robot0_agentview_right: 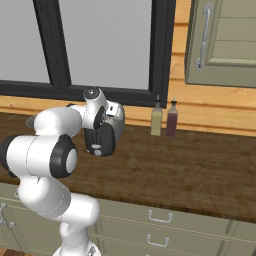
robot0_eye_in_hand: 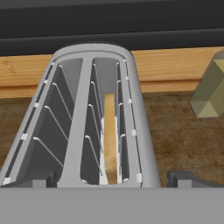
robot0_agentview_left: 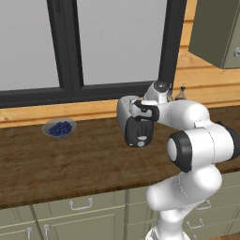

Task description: Start the toaster. Once the lever pops up, take the bread to the plate on the dining counter.

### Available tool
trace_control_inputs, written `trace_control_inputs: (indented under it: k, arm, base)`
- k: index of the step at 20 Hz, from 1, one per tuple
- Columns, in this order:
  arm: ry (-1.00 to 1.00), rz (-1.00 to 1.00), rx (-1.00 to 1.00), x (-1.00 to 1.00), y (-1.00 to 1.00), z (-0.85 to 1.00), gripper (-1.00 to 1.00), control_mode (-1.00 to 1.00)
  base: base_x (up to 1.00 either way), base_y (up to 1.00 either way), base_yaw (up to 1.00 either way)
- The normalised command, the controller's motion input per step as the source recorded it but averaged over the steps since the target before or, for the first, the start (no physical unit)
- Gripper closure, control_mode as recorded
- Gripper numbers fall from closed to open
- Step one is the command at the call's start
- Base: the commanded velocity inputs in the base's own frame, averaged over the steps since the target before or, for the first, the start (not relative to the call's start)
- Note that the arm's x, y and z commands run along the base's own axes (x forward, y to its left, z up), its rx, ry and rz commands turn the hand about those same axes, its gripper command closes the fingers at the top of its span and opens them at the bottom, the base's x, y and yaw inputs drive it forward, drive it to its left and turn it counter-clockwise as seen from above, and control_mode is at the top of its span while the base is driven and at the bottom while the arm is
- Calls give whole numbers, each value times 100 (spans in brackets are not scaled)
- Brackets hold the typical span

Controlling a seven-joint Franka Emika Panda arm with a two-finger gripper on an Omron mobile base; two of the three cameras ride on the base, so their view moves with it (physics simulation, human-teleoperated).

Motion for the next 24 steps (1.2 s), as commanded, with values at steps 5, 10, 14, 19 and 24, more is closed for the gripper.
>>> trace_control_inputs:
  k: [5,10,14,19,24]
  arm:
    - [0,0,0,0,0,0,-100,-100]
    - [0,0,0,0,0,0,-100,-100]
    - [0,0,0,0,0,0,-100,-100]
    - [0,0,0,0,0,0,-100,-100]
    - [0,0,0,0,0,0,-100,-100]
  base:
    - [0,0,0]
    - [0,0,0]
    - [0,0,0]
    - [0,0,0]
    - [0,0,0]
